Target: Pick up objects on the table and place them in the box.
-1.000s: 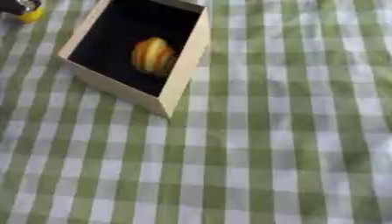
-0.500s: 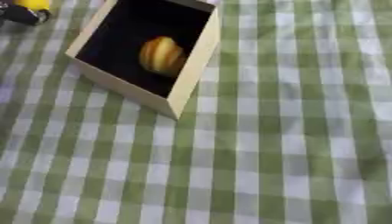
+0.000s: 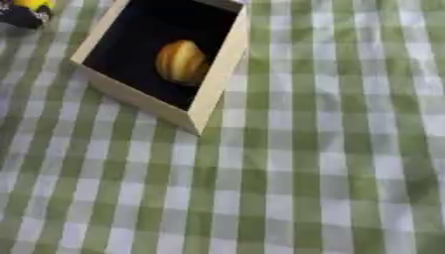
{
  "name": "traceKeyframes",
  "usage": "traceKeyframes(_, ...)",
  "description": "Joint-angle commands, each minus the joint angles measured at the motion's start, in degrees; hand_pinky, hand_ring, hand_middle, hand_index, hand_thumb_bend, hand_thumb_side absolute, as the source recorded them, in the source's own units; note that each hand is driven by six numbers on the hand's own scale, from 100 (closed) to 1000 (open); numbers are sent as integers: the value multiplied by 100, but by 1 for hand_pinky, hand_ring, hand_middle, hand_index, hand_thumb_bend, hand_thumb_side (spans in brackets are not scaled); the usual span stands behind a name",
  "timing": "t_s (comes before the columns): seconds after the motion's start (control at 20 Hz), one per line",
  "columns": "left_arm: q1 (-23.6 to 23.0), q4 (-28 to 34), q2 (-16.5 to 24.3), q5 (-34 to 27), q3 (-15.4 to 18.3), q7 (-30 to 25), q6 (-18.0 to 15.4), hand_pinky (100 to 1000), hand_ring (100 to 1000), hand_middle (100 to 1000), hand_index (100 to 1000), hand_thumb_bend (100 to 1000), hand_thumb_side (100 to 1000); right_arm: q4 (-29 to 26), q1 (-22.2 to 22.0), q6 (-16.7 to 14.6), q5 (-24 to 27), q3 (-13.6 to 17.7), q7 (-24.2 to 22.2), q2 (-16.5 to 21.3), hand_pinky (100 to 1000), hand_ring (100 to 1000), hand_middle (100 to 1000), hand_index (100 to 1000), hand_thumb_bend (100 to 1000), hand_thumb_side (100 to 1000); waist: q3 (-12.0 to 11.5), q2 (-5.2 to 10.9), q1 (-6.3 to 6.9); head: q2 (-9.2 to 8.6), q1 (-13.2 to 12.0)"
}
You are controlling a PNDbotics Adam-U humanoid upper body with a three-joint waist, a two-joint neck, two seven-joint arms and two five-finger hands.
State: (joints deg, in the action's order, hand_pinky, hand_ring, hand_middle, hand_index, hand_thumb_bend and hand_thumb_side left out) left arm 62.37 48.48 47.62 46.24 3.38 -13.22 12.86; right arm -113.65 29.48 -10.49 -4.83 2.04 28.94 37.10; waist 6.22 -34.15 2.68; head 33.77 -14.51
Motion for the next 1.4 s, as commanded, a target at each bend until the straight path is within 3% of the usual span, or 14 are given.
traceKeyframes(0.05,123,115,169,-25,2,32,-22,672,686,615,715,100,218,-95,20,2,36,26,-29,171,885,818,745,775,105,922,-20,225,-6,38,14)
traceKeyframes(0.35,94,592,119,-174,-125,208,-104,637,637,582,682,100,245,-95,-20,13,38,25,-43,131,885,818,746,777,104,921,-55,372,-25,72,70)
traceKeyframes(0.8,-286,2002,232,-359,-541,-412,-338,641,633,591,690,100,190,-95,-82,5,13,21,-57,35,885,818,750,780,104,913,-164,771,17,175,204)
traceKeyframes(1.1,-880,3714,337,-1007,-1078,-515,-416,620,593,575,674,100,202,-95,-125,-29,-13,18,-56,-41,884,818,755,784,104,906,-52,1162,113,222,414)
traceKeyframes(1.4,-1353,5380,498,-1773,-1644,-666,-233,593,562,541,645,100,171,-95,-65,-47,-6,-28,-86,-126,883,817,759,786,107,901,-95,1408,162,351,537)
